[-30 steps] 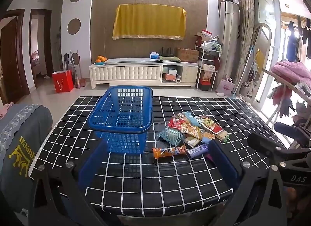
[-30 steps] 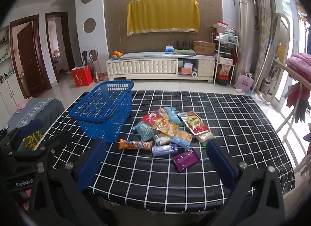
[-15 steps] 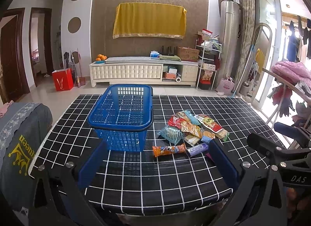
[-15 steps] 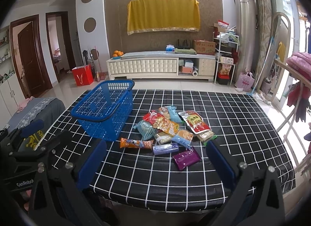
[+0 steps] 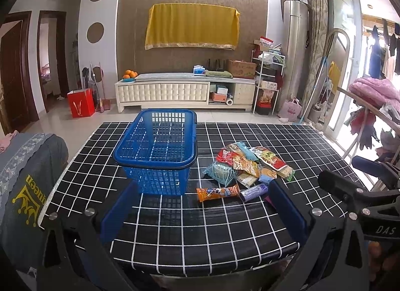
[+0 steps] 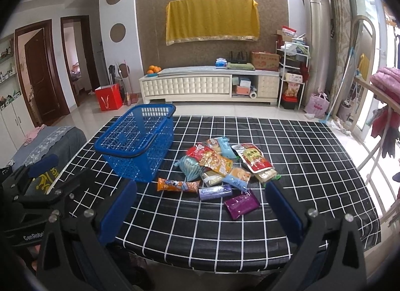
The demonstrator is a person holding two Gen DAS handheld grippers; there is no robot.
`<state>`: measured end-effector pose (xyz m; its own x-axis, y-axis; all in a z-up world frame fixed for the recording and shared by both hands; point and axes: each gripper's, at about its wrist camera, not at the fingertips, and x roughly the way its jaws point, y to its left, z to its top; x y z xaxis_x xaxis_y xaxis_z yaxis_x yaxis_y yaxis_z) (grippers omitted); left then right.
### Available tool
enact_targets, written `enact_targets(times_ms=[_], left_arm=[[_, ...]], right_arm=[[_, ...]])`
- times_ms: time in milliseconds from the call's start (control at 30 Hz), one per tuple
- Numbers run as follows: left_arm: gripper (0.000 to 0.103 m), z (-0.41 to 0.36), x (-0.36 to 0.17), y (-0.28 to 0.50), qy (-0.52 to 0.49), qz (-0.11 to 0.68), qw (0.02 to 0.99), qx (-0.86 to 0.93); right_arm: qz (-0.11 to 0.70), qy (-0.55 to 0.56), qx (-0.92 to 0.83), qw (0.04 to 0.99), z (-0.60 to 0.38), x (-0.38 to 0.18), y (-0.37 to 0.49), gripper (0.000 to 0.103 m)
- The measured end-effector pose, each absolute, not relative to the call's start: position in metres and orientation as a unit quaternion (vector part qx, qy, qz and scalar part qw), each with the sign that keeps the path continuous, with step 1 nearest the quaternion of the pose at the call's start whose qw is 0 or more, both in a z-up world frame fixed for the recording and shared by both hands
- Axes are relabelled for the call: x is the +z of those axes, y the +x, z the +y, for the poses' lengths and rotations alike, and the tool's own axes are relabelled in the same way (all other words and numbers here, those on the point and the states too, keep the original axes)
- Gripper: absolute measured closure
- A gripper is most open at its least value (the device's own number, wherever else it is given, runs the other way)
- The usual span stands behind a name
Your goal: Organize snacks
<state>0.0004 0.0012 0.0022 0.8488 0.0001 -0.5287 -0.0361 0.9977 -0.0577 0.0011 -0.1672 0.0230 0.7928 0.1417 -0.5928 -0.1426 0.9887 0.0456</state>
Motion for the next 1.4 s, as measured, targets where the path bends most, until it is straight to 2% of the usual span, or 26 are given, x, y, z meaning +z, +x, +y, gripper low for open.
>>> enact_targets(times_ms=[1400], left_arm=[[0.0,0.0013,0.0041,-0.0007,-0.031,0.28,0.96,0.013]], right_arm=[[0.324,0.008,0.091,0.942,-0.1656,0.0247,0.0026,0.0]])
